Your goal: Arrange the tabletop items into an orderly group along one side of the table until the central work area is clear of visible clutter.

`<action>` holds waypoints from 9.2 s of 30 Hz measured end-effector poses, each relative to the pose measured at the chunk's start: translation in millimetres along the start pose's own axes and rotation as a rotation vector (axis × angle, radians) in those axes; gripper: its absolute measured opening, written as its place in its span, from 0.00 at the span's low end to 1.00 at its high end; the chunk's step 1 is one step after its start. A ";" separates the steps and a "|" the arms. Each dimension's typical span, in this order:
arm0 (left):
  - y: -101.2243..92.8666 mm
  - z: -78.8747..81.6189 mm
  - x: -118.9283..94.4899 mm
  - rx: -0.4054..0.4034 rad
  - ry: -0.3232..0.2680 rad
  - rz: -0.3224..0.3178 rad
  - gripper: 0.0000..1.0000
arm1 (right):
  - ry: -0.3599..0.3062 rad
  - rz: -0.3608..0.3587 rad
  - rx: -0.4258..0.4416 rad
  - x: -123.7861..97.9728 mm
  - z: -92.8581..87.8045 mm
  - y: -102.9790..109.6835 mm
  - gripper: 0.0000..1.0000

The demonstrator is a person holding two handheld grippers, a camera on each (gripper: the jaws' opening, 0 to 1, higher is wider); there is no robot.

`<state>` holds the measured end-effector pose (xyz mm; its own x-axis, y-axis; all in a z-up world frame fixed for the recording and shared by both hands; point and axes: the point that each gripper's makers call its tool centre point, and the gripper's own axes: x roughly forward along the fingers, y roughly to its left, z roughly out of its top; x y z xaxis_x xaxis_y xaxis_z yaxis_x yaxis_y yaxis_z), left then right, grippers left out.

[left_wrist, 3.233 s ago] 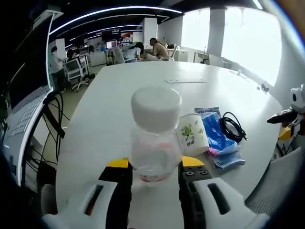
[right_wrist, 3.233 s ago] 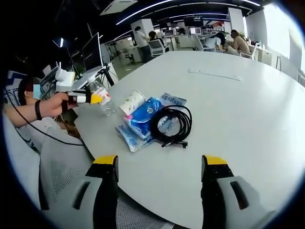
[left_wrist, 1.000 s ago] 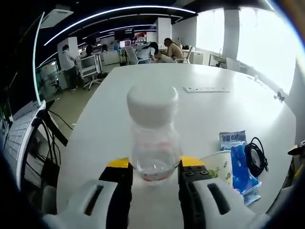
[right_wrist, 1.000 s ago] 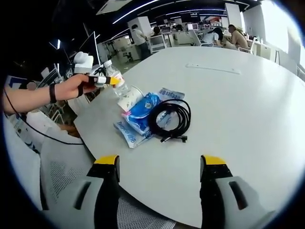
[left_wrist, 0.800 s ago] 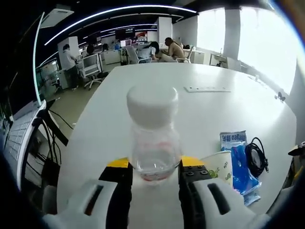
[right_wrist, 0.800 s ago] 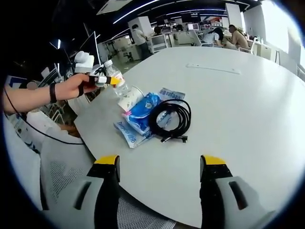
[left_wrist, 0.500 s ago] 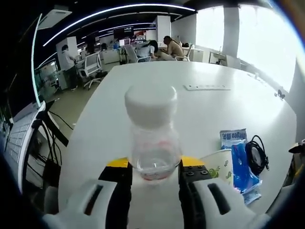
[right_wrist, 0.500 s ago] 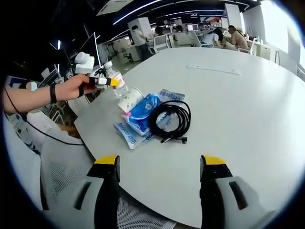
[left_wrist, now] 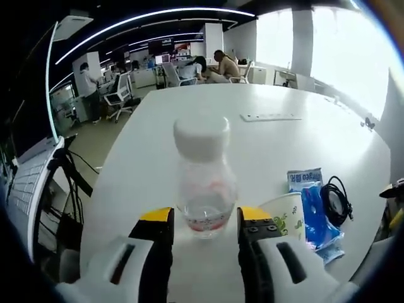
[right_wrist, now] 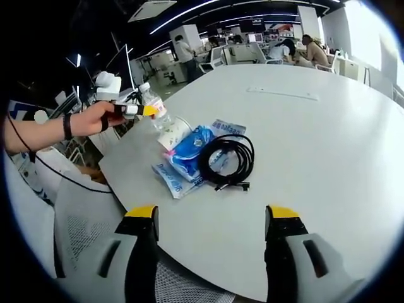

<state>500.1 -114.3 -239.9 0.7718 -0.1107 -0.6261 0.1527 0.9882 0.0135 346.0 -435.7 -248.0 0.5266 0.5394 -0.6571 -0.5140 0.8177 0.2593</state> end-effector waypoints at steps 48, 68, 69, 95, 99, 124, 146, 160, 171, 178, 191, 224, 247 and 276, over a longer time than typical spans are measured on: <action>-42.3 -51.0 -60.6 0.080 0.011 -0.074 0.38 | -0.034 0.014 0.002 -11.0 -11.8 9.3 0.66; -85.8 -37.0 -35.2 0.088 0.020 -0.156 0.38 | -0.038 -0.011 0.027 -21.5 -18.5 -1.3 0.66; -87.0 -36.5 -33.9 0.086 0.020 -0.158 0.38 | -0.037 -0.011 0.028 -21.9 -18.8 -1.4 0.66; -112.0 -46.4 1.3 0.002 0.146 -0.236 0.48 | -0.031 -0.041 0.051 -29.9 -26.0 -14.1 0.66; -114.0 -48.7 8.5 -0.013 0.164 -0.236 0.49 | -0.027 -0.040 0.049 -29.1 -26.2 -14.1 0.66; -111.9 -60.5 29.3 -0.058 0.246 -0.237 0.38 | -0.012 -0.044 0.073 -23.8 -30.0 -22.7 0.66; -97.7 -53.4 7.7 -0.022 0.214 -0.215 0.35 | -0.012 -0.014 0.047 -11.2 -17.2 -16.4 0.66; -81.3 -47.9 -5.8 -0.011 0.177 -0.205 0.35 | -0.008 0.012 0.032 -6.4 -16.0 -7.0 0.64; -81.6 -45.9 -23.1 0.033 0.143 -0.225 0.35 | -0.006 0.034 0.010 -2.0 -12.3 2.1 0.64; -91.8 -45.5 -35.9 0.080 0.132 -0.257 0.35 | -0.001 0.046 -0.008 -0.2 -11.6 7.7 0.64; -123.1 -36.7 -54.9 0.150 0.082 -0.346 0.35 | -0.011 0.067 -0.028 3.0 -1.3 16.2 0.62; -240.1 -49.1 -103.9 0.590 -0.003 -0.591 0.35 | -0.120 0.230 -0.063 -3.3 44.7 51.6 0.41; -269.0 -59.1 -118.8 0.721 -0.033 -0.713 0.35 | -0.125 0.346 -0.055 -7.8 46.6 78.5 0.18; -258.2 -68.2 -111.8 0.722 -0.013 -0.705 0.36 | -0.104 0.413 0.017 8.7 51.3 104.5 0.00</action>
<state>332.2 -349.9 -226.5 0.3675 -0.6503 -0.6648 0.9107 0.3967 0.1154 331.6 -335.3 -190.3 0.3447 0.8390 -0.4211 -0.6850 0.5315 0.4982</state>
